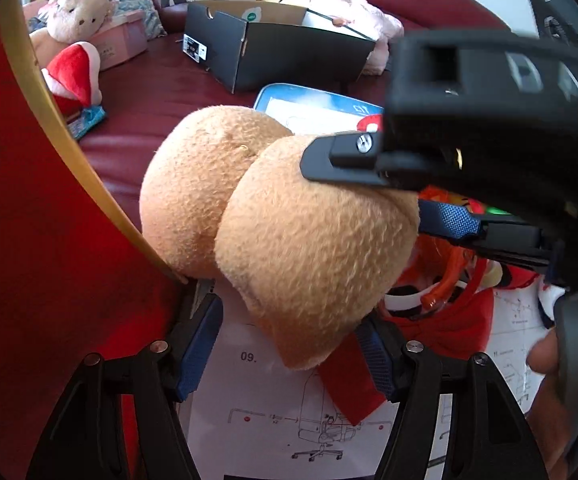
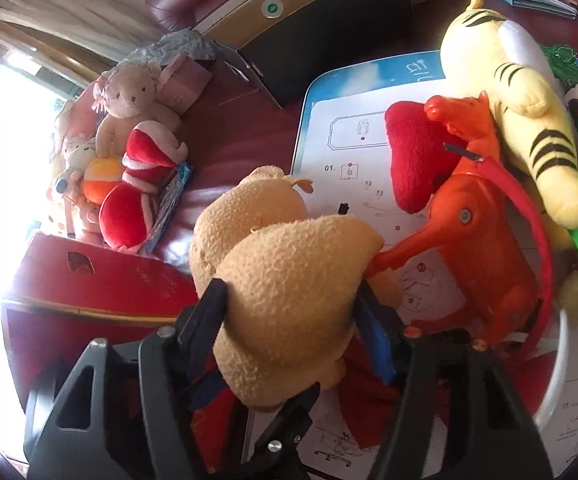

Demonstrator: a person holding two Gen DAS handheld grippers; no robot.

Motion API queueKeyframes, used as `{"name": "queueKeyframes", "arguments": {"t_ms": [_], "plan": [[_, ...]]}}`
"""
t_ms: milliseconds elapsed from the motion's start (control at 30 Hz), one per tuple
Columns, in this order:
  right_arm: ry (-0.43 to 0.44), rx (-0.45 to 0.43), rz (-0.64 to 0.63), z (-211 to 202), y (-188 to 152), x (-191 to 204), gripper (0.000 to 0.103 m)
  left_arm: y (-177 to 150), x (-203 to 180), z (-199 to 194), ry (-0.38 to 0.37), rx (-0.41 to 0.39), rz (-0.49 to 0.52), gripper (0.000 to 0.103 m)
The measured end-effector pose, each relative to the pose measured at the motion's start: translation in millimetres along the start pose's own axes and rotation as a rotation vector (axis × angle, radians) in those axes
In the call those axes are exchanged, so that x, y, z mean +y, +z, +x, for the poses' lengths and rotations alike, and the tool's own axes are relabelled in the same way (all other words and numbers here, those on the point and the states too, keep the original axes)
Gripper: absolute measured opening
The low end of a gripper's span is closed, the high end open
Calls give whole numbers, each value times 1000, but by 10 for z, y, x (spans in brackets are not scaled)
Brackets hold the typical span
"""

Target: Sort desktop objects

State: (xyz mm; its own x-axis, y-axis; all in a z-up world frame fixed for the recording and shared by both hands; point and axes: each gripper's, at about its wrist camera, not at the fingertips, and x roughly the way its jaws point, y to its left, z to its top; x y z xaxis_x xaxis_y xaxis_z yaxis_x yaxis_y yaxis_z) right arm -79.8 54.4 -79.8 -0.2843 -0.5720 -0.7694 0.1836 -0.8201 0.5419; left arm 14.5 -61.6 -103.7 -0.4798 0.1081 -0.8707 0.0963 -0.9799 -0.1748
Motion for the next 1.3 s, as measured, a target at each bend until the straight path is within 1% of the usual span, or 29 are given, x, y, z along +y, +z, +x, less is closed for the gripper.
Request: {"name": "queueKeyframes", "arguments": {"t_ms": [33, 133, 233, 367, 600, 700, 800, 867, 1000, 1100, 1200, 1300], "plan": [[1, -4, -13, -16, -24, 3, 57, -15, -9, -7, -15, 6, 6, 53], [5, -16, -36, -81, -102, -8, 54, -89, -97, -79, -37, 18, 42, 47], [9, -28, -33, -216, -209, -66, 53, -180, -199, -170, -58, 29, 80, 47], [-2, -49, -61, -467, -416, -102, 53, -370, -352, -342, -109, 42, 119, 47], [-58, -117, -128, -948, -813, -156, 52, -697, -660, -623, -195, 57, 183, 47], [-82, -143, -143, -1151, -968, -222, 52, -831, -799, -709, -213, 55, 222, 47], [-103, -163, -160, -1321, -1122, -286, 52, -959, -905, -742, -230, 71, 247, 47], [-107, -158, -152, -1369, -1219, -365, 52, -1056, -976, -698, -224, 86, 256, 47], [-74, -127, -51, -1337, -1420, -618, 53, -1244, -952, -584, -181, 128, 249, 47], [-40, -96, 20, -1263, -1571, -782, 55, -1361, -802, -481, -164, 171, 216, 47], [-18, -69, 48, -1198, -1714, -846, 57, -1405, -677, -415, -156, 213, 174, 46], [-10, -58, 58, -1159, -1815, -886, 60, -1469, -598, -428, -140, 224, 162, 46]]}}
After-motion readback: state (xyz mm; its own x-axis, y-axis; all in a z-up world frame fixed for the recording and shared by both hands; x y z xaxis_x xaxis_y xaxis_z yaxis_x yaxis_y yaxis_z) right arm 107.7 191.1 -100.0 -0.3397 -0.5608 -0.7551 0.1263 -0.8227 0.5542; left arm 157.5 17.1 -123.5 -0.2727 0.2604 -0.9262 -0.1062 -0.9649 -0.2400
